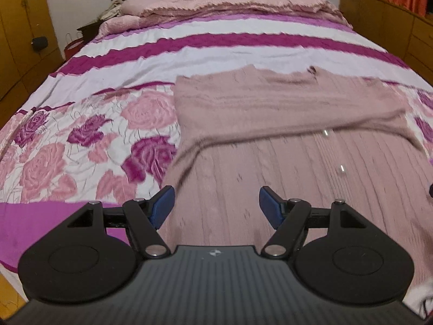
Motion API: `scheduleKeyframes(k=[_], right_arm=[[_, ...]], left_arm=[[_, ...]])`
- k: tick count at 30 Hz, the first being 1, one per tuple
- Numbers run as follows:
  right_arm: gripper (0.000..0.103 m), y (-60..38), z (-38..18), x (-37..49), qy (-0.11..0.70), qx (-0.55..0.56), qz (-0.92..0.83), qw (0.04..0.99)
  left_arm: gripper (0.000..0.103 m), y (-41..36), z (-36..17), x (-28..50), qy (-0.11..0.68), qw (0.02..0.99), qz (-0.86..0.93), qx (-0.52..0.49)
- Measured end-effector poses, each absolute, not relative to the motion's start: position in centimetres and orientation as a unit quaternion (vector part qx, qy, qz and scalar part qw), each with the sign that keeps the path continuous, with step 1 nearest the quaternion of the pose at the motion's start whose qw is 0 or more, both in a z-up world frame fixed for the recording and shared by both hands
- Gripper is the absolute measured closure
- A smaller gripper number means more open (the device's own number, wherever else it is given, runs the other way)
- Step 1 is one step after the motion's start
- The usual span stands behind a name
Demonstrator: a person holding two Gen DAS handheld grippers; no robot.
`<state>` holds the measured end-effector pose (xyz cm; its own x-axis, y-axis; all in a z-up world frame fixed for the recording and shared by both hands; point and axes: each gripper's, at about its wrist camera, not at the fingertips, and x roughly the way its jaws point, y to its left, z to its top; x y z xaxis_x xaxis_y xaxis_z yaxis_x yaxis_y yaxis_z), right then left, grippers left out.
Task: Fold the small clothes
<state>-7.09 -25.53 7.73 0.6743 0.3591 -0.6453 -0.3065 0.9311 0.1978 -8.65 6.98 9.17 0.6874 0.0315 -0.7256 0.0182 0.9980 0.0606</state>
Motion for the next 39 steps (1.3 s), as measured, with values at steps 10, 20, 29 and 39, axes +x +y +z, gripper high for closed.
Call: scheduleKeyframes(k=[10, 20, 29, 39], right_arm=[[0.041, -24.2, 7.9, -10.4, 0.373, -0.018, 0.21, 0.903], [0.041, -23.2, 7.1, -13.0, 0.404, -0.079, 0.24, 0.879], [0.041, -21.7, 5.7, -13.9, 0.426, -0.149, 0.255, 0.855], [0.041, -20.2, 4.6, -12.0, 0.409, -0.18, 0.222, 0.866]], left_arm=[[0.026, 5.2, 8.3, -13.3, 0.409, 0.907, -0.051, 0.082], [0.021, 3.9, 7.5, -18.0, 0.428, 0.888, -0.111, 0.125], [0.019, 2.7, 5.1, -19.8, 0.438, 0.865, -0.118, 0.216], [0.016, 2.4, 4.0, -17.0, 0.421, 0.872, -0.119, 0.218]])
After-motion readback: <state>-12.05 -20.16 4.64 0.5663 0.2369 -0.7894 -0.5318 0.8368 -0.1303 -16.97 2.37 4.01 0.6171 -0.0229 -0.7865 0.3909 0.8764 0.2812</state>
